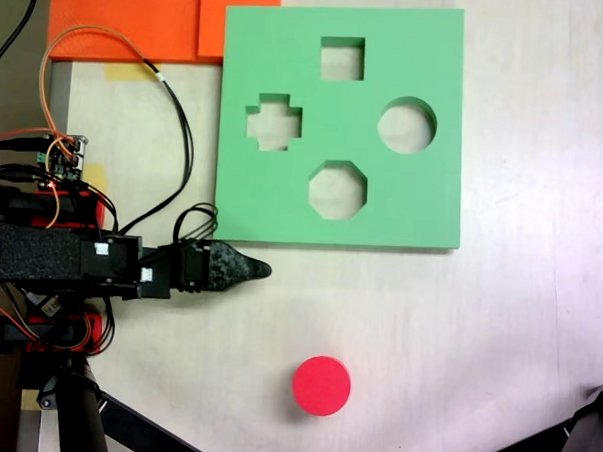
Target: Put the cylinder block into the corresponding hole
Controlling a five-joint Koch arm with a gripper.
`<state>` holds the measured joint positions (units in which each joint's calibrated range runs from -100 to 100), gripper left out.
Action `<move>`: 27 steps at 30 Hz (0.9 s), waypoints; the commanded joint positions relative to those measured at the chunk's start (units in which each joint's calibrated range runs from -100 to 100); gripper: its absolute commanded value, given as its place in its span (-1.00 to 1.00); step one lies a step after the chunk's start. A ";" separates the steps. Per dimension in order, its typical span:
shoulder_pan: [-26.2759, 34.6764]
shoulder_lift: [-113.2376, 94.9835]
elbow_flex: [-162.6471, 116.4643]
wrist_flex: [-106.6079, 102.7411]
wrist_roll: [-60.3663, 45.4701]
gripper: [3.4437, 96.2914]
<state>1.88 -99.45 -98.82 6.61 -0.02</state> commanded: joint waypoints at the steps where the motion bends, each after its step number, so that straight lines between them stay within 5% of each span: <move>1: 0.05 -0.55 -1.18 -5.40 -0.05 -0.02; 27: 0.39 -0.55 -1.18 -5.21 0.15 0.00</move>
<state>2.42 -99.45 -98.82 6.61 -0.07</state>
